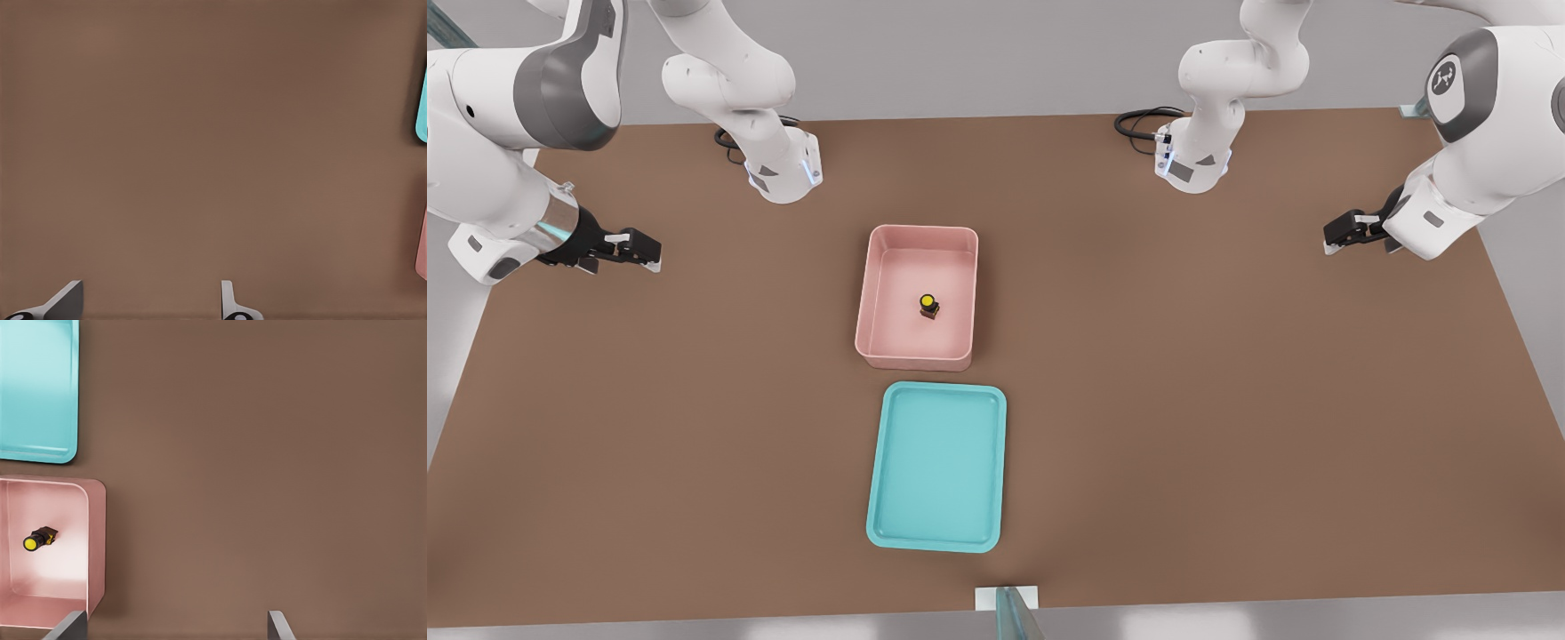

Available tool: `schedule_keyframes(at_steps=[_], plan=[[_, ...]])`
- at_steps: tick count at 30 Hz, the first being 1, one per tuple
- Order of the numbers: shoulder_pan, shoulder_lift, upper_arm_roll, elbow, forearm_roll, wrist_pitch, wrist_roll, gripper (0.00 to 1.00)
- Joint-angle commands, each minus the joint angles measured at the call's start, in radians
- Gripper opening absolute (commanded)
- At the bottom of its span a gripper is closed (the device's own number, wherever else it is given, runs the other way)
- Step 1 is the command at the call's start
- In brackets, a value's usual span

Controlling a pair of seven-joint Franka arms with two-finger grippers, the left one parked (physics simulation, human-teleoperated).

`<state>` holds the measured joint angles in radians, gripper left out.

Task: The left arm remains still, and the right arm places the button from the box into the tray

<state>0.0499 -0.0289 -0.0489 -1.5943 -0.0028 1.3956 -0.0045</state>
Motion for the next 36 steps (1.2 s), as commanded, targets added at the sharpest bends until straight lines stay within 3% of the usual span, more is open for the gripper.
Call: schedule_keyframes(at_steps=[1,7,14,18,19,20,23,28,36], plan=[[0.120,-0.046,-0.077,-0.150,-0.009,0.235,-0.094,1.00],[0.125,-0.025,-0.052,-0.150,-0.011,0.235,-0.089,1.00],[0.131,0.020,0.135,-0.141,0.036,0.237,0.265,1.00],[0.183,0.066,0.176,-0.112,0.121,0.247,0.362,1.00],[0.215,0.076,0.179,-0.112,0.122,0.261,0.373,0.95],[0.237,0.096,0.216,-0.112,0.121,0.264,0.454,1.00],[0.369,0.126,0.222,-0.157,0.122,0.391,0.613,0.99],[0.389,0.119,0.256,-0.377,0.141,0.625,0.704,1.00],[0.415,0.222,0.259,-0.369,0.122,0.720,0.702,1.00]])
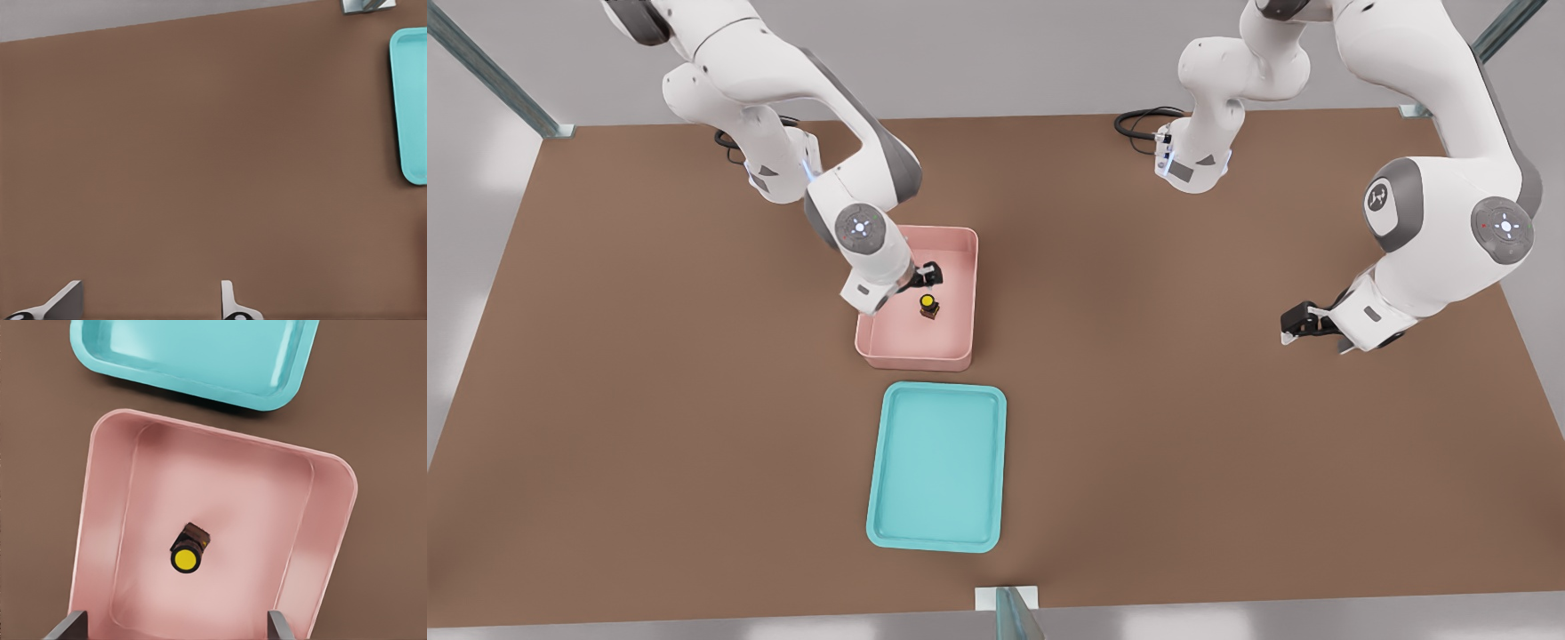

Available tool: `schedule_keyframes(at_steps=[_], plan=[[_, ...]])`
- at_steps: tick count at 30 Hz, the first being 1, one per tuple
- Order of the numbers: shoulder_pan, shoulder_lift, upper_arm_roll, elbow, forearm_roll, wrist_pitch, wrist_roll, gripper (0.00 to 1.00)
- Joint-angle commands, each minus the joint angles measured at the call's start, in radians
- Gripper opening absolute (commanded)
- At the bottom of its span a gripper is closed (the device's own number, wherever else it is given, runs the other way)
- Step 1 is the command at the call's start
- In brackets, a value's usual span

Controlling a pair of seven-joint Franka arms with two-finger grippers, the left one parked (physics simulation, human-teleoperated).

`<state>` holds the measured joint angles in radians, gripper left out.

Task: The left arm remains still, and the right arm places the button from the box into the tray

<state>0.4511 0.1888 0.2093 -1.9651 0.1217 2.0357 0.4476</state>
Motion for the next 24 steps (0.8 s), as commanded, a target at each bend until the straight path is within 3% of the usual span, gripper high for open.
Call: schedule_keyframes(at_steps=[1,17,24], plan=[[0.034,0.005,0.001,-0.003,-0.002,0.080,0.255,1.00],[0.066,0.178,-0.001,-0.011,-0.020,0.159,0.273,1.00],[0.063,0.181,-0.004,-0.120,-0.019,0.345,0.270,1.00]])
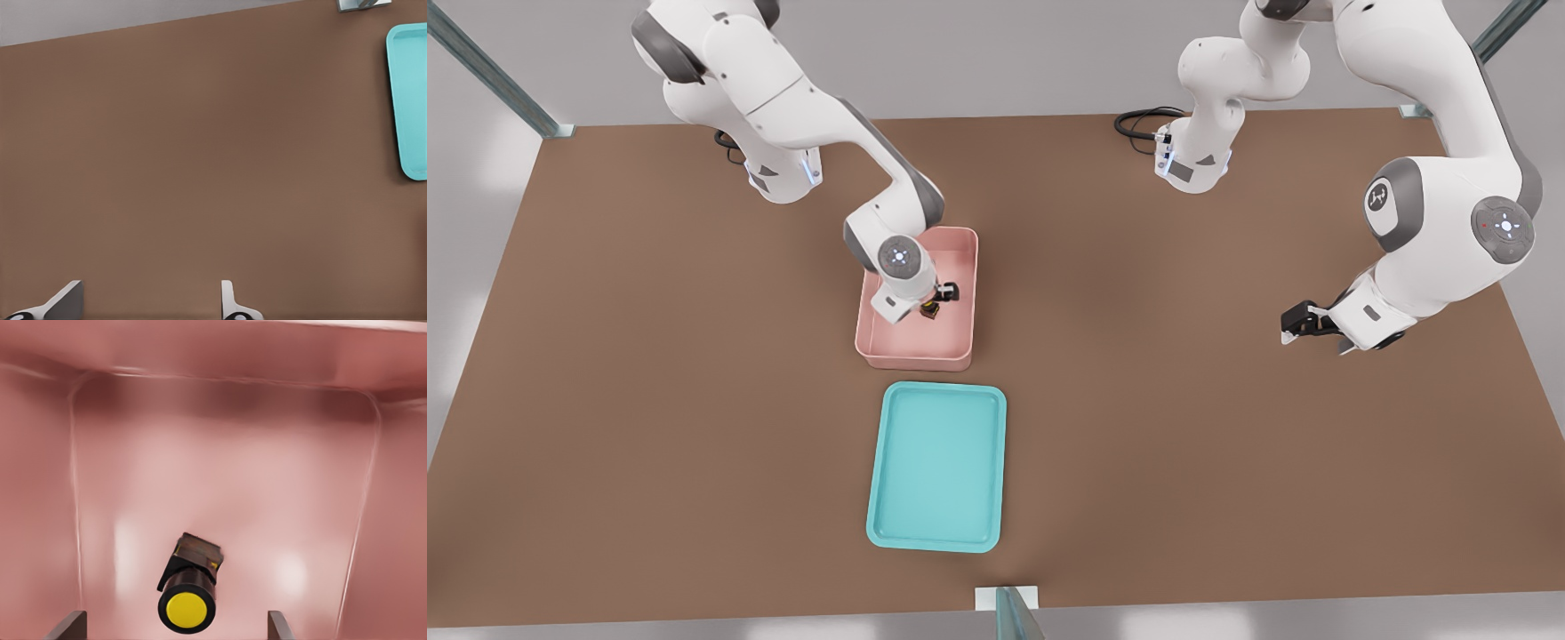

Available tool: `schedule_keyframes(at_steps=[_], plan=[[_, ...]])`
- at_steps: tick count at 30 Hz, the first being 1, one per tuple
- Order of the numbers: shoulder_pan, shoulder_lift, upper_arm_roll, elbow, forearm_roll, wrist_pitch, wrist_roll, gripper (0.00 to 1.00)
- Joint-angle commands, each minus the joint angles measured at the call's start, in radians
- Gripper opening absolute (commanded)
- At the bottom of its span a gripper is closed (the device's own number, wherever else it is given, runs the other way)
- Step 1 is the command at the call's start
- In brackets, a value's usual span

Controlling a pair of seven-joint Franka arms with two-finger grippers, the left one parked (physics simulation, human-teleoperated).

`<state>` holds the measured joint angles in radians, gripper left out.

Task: The left arm remains still, and the right arm places the button from the box into the tray

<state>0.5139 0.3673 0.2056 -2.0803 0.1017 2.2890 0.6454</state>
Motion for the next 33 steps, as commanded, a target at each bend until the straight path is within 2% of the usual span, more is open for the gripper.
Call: schedule_keyframes(at_steps=[1,6,13,22,26,29,33], plan=[[0.000,0.012,0.000,-0.003,0.001,0.103,0.071,1.00],[0.002,0.036,-0.002,-0.007,0.001,0.136,0.069,1.00],[0.014,-0.010,0.003,-0.112,-0.002,0.158,0.068,1.00],[0.011,0.016,0.003,-0.098,-0.008,0.208,0.060,0.96],[0.012,0.032,0.003,-0.092,-0.010,0.225,0.059,0.82],[0.011,0.030,0.003,-0.092,-0.010,0.225,0.051,0.63],[0.006,0.022,0.001,-0.093,-0.010,0.219,0.051,0.62]])
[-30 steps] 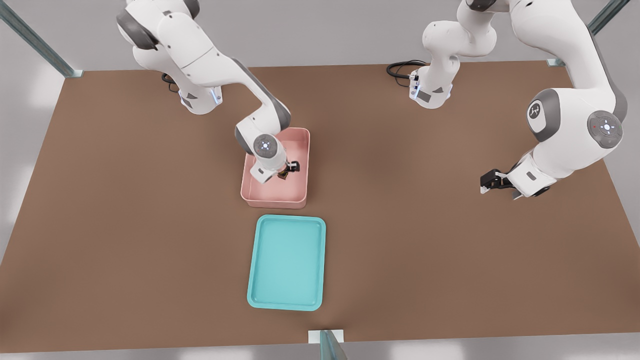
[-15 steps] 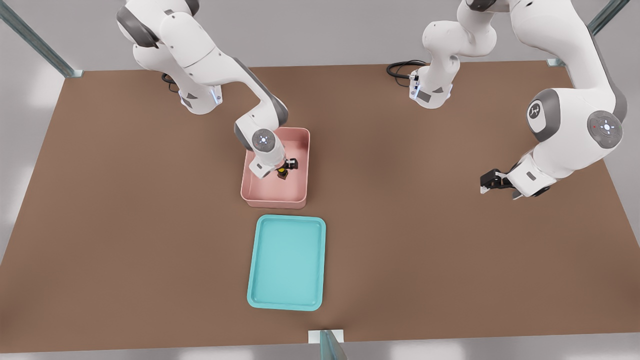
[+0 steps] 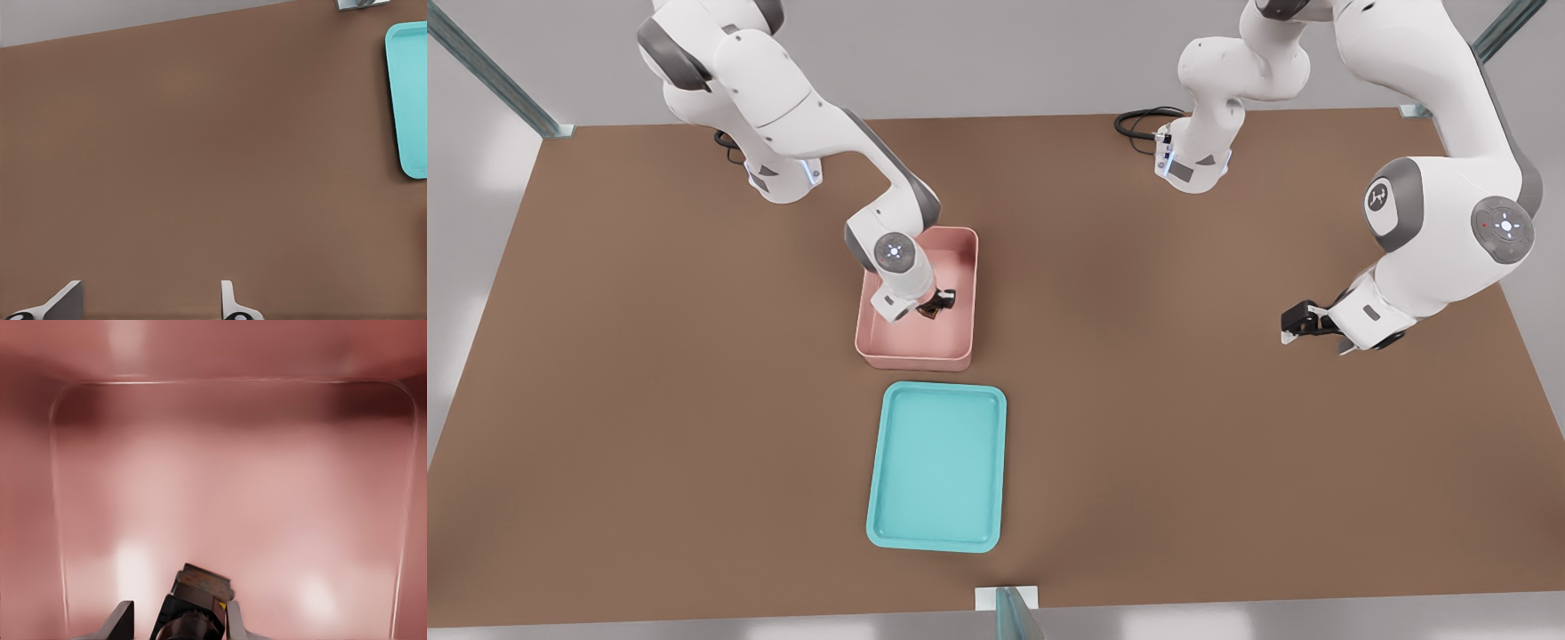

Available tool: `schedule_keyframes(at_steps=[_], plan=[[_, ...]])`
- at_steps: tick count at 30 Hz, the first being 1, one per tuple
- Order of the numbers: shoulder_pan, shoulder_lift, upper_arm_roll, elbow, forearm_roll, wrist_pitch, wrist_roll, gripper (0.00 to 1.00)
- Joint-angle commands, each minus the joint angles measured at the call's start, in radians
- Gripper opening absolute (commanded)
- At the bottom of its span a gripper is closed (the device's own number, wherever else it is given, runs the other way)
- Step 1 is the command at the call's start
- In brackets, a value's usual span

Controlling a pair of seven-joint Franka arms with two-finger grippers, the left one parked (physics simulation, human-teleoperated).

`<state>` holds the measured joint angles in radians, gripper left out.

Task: The left arm remains still, and the right arm places the button from the box into the tray

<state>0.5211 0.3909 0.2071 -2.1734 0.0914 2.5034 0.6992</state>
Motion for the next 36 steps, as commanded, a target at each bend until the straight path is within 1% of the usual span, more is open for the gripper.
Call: schedule_keyframes(at_steps=[1,3,5,14,17,19,20,22,28,30,33,36], plan=[[-0.003,-0.004,0.000,0.000,0.001,0.003,-0.003,0.62],[-0.006,-0.015,0.000,-0.005,0.001,0.000,-0.003,0.62],[-0.004,-0.015,0.000,-0.009,0.001,-0.005,-0.001,0.59],[0.002,-0.011,0.000,-0.011,0.002,0.000,-0.001,0.60],[0.005,-0.011,0.002,-0.011,0.002,0.000,-0.001,0.55],[0.005,-0.011,0.002,-0.011,0.002,-0.001,-0.001,0.46],[0.005,-0.011,0.000,-0.011,0.002,-0.003,-0.003,0.44],[0.004,-0.018,0.002,-0.011,0.002,-0.009,-0.006,0.42],[-0.006,-0.142,-0.008,0.024,0.008,-0.190,-0.041,0.42],[-0.021,-0.158,-0.006,0.033,0.010,-0.199,-0.056,0.42],[-0.064,-0.159,-0.009,0.127,0.013,-0.322,-0.104,0.42],[-0.108,-0.150,-0.009,0.205,0.014,-0.377,-0.170,0.42]])
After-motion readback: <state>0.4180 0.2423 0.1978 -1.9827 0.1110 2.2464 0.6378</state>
